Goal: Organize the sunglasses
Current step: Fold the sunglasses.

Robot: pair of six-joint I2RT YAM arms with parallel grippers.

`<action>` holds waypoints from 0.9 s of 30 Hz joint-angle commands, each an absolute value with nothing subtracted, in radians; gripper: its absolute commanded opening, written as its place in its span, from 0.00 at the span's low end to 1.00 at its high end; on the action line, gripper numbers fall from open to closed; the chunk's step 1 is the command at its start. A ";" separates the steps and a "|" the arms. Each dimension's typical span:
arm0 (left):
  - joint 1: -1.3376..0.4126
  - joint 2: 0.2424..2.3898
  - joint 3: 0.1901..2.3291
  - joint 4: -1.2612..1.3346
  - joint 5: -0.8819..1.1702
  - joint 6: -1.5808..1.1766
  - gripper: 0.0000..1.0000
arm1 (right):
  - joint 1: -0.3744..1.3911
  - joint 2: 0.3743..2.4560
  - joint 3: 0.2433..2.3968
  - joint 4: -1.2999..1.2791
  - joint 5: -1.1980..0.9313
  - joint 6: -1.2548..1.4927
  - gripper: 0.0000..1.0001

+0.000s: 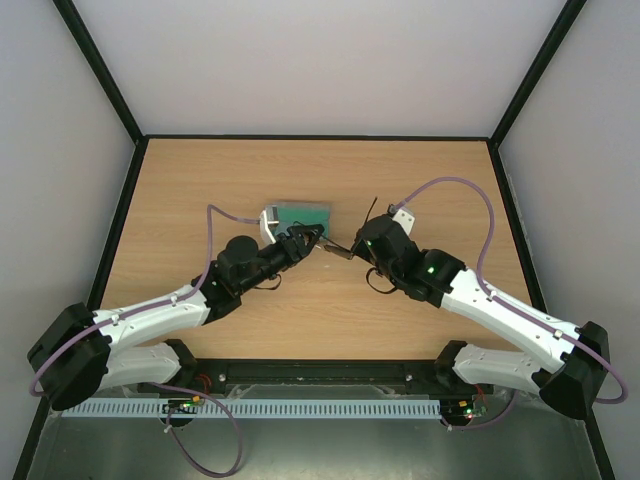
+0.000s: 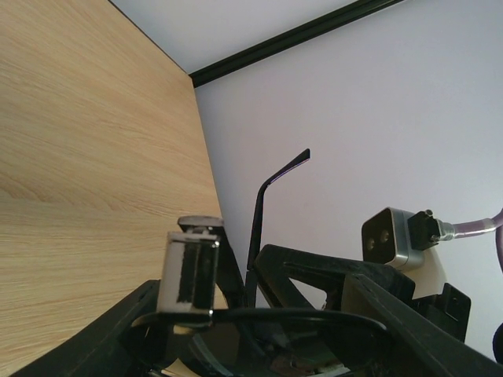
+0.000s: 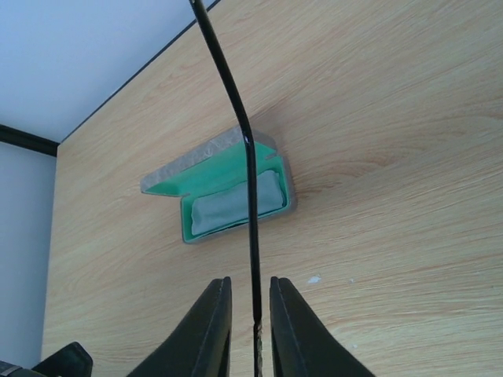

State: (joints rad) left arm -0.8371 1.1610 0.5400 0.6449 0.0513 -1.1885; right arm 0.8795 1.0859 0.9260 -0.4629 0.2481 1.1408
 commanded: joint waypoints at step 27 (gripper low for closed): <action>-0.733 0.983 0.612 0.340 0.304 -1.020 0.58 | 0.773 0.797 0.833 -0.652 0.133 1.059 0.24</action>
State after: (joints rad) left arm -0.7616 1.0321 0.5564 0.4400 0.1955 -1.0904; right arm 0.7940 0.8116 0.8829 -0.6109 0.2234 1.0801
